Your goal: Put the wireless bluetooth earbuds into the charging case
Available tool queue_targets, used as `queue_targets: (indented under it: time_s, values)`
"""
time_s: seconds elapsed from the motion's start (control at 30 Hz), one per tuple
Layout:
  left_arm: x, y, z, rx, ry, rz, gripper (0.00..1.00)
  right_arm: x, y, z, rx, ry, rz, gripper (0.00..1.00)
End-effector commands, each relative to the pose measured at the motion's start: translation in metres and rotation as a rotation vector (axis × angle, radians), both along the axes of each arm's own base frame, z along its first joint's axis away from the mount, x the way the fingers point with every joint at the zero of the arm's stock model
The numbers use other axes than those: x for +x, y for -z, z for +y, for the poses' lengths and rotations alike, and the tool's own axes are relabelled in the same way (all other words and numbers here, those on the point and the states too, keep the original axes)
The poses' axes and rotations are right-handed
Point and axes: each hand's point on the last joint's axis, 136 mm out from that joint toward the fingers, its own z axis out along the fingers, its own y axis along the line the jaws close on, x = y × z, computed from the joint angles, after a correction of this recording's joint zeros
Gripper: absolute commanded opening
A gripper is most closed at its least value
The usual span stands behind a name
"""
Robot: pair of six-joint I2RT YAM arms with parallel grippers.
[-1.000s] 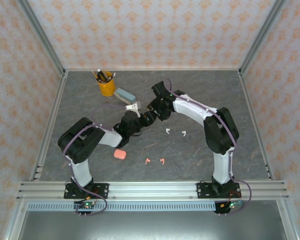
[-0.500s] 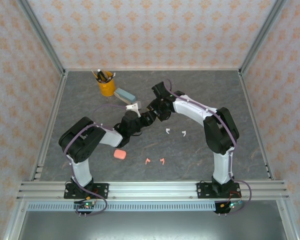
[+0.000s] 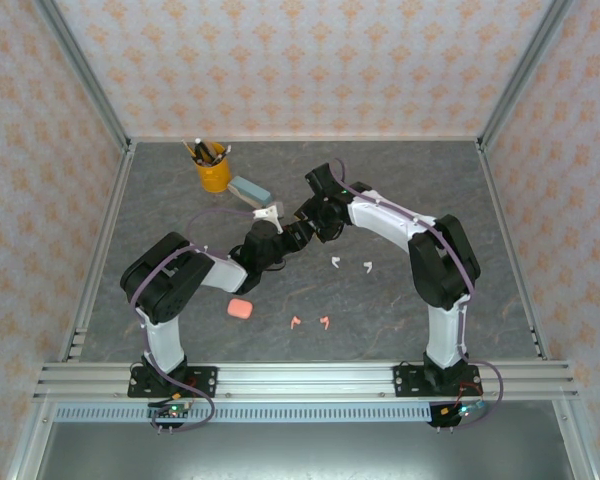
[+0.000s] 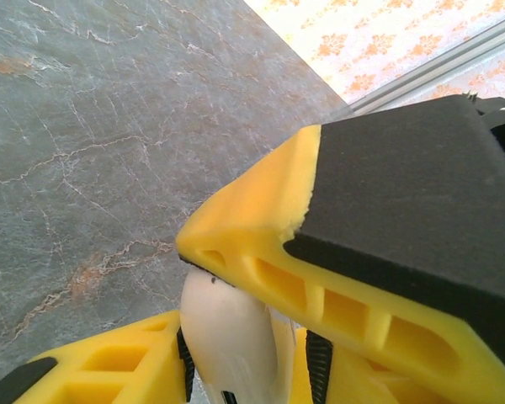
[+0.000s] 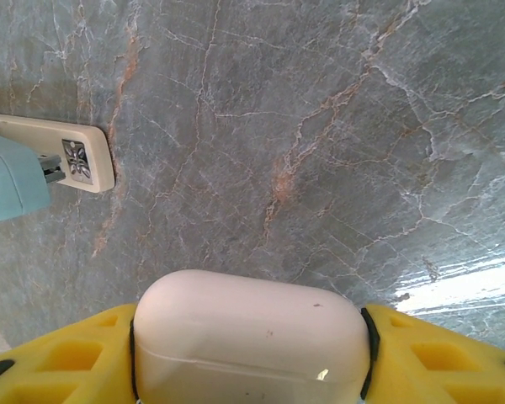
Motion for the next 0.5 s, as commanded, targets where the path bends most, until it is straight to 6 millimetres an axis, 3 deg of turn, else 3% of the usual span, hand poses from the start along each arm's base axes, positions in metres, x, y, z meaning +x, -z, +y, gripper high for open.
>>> queue_targets:
  time_s: [0.0,0.37,0.47]
  values:
    - [0.0074,-0.0159,-0.0111,-0.027,0.003,-0.053,0.37,-0.0029,-0.0166,0.0007,0.033,0.001,-0.025,0.57]
    - [0.0086,-0.0198,-0.0141,-0.029,0.009,-0.058,0.21,-0.0012,-0.0202,-0.0043,0.044,0.012,-0.031,0.58]
    - [0.0075,-0.0202,-0.0149,-0.026,0.017,-0.053,0.15,0.0012,-0.0241,-0.0086,0.048,0.02,-0.042,0.71]
